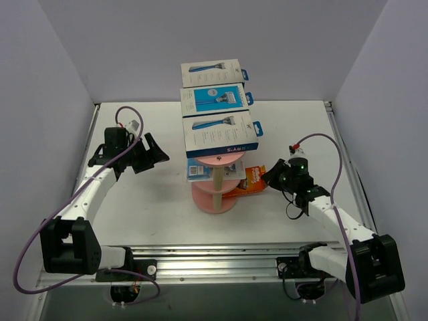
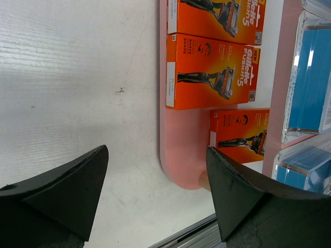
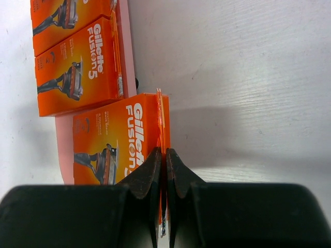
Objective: Place and organize the shaving razors onto the shelf
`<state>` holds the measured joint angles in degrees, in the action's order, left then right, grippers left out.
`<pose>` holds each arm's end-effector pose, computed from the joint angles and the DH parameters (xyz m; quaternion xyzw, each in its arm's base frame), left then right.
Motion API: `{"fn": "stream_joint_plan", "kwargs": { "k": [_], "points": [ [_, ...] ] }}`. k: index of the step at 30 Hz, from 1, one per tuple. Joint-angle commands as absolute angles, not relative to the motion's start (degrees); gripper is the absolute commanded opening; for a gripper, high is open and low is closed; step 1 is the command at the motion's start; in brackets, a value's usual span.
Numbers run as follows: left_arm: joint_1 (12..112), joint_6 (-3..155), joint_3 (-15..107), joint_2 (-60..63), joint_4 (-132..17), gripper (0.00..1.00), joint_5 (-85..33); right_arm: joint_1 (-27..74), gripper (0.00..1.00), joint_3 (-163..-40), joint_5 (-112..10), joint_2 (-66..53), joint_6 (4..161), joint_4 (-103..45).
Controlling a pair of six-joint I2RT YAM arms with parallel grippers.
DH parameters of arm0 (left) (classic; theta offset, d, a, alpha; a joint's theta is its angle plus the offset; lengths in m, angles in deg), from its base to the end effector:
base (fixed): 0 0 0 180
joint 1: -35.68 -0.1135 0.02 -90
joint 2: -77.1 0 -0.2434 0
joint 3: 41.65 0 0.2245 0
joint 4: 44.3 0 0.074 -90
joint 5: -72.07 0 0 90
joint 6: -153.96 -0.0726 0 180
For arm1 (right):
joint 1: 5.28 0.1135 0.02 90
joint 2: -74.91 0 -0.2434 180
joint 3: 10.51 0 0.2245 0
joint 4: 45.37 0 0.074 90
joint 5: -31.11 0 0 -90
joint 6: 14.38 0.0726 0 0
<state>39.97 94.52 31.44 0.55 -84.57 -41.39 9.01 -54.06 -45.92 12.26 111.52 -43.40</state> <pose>0.2861 -0.0504 0.2395 -0.1268 0.8950 -0.2936 0.3111 0.2435 0.0788 0.2042 0.0908 0.8167 0.3228 0.4697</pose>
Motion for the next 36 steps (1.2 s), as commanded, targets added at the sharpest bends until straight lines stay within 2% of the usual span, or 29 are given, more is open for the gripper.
{"fn": "stream_joint_plan", "kwargs": {
  "k": [1, 36],
  "points": [
    [39.54, 93.49, 31.16, 0.9, -81.68, 0.85, -42.54, 10.1, 0.0, -53.69, -45.09, 11.81, 112.01, -46.12],
    [39.54, 93.84, 30.98, 0.9, -81.33, 0.85, -43.33, 20.12, 0.0, -50.53, -52.91, 6.01, 122.55, -57.99]
  ]
}}
